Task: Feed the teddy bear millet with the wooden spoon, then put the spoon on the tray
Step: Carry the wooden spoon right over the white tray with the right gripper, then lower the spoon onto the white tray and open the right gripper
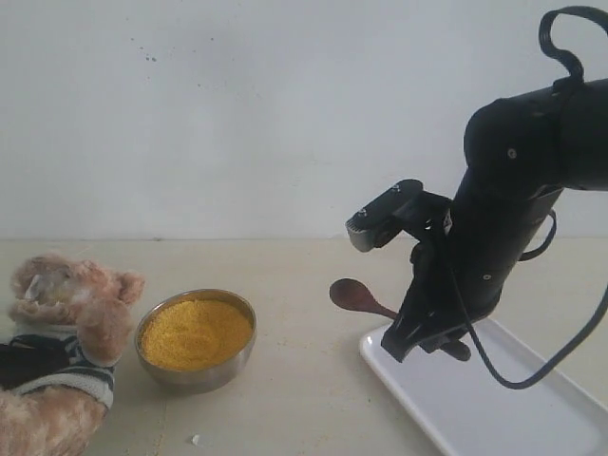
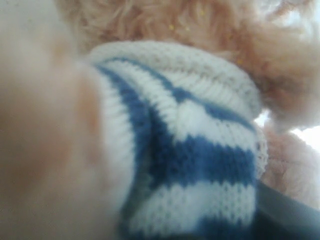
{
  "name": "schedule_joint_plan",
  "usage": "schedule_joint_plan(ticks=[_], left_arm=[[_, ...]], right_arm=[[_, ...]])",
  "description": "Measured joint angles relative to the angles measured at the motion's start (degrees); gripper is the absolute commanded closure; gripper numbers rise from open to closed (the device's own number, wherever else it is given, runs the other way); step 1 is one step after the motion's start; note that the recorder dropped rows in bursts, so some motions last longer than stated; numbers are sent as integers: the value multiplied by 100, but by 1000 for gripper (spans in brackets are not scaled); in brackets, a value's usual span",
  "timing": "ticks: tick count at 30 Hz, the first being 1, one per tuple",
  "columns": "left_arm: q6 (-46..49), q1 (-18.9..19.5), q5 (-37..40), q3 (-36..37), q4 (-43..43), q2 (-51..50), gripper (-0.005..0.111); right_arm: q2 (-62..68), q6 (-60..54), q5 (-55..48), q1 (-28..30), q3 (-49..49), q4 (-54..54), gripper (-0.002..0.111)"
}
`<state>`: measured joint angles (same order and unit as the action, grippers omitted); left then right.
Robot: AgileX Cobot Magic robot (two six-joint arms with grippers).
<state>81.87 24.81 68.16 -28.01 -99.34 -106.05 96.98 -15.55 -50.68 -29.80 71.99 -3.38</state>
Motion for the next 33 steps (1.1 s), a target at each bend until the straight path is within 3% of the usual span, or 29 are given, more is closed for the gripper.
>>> schedule_joint_plan(ticks=[12,18,25,33], left_arm=[[-227,0,0,-64,0,-259,103],[-301,0,0,-111,-12,-259,103],[-324,0,0,-125,-12,-259,103],[-324,0,0,-125,-12,-259,103]], right_arm=[[0,569,952,43,-9,-487,108],[0,1373,1071,885,-9,-644,108],[0,203,431,1505,-128,-326,108],[0,32,1952,1535,-1357,-233,108]])
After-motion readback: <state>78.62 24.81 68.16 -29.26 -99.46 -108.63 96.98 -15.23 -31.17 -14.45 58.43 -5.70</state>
